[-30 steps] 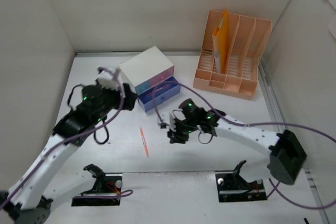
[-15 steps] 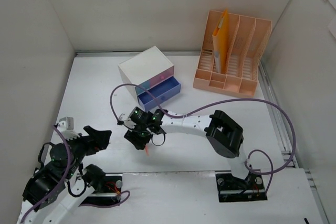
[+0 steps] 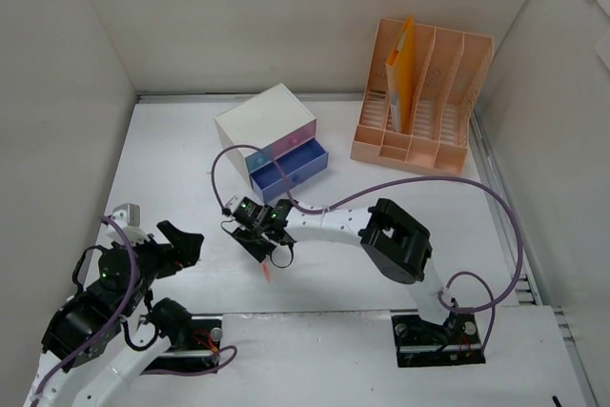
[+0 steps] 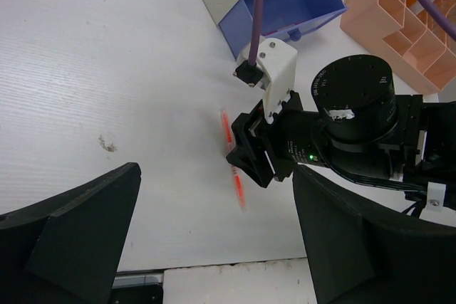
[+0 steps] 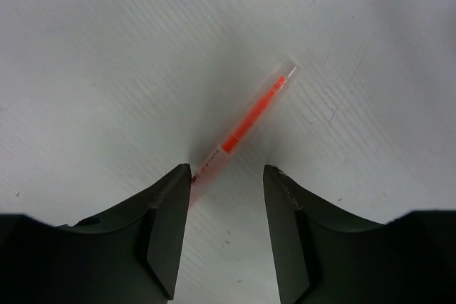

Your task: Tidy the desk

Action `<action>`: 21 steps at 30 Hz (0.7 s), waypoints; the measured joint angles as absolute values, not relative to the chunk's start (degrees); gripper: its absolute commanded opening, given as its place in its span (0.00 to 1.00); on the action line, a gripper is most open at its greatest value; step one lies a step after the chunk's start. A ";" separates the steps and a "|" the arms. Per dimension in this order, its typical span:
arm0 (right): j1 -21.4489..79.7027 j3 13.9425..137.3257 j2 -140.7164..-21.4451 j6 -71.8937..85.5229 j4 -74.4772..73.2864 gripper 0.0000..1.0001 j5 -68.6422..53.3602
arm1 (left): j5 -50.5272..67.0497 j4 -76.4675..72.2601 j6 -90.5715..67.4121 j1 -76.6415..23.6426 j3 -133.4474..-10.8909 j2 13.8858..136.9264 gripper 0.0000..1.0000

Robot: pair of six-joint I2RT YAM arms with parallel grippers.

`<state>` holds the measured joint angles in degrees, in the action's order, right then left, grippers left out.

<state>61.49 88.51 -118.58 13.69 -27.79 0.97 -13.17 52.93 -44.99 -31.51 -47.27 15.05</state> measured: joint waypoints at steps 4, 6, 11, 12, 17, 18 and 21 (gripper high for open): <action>61.52 89.27 -119.79 14.72 -27.68 0.40 1.30 | -13.19 52.97 -45.01 -31.51 -47.27 15.05 0.84; 61.49 89.36 -119.96 15.11 -27.68 0.37 1.61 | -13.19 52.99 -45.01 -31.51 -47.27 15.03 0.84; 60.71 89.03 -119.94 15.79 -27.42 0.09 1.10 | -13.19 53.49 -45.06 -31.51 -47.27 14.59 0.84; 60.29 88.82 -119.90 15.70 -27.18 0.04 0.80 | -13.19 53.63 -45.08 -31.51 -47.27 14.44 0.84; 56.75 87.24 -118.87 13.19 -26.11 0.00 -4.95 | -12.95 53.69 -45.25 -31.51 -47.22 14.31 0.84; 55.70 87.00 -118.63 12.14 -26.20 0.00 -6.31 | -12.86 53.60 -45.25 -31.51 -47.13 14.35 0.84; 51.18 86.41 -117.54 7.79 -27.64 0.00 -12.58 | -12.14 52.97 -45.23 -31.51 -46.83 15.14 0.84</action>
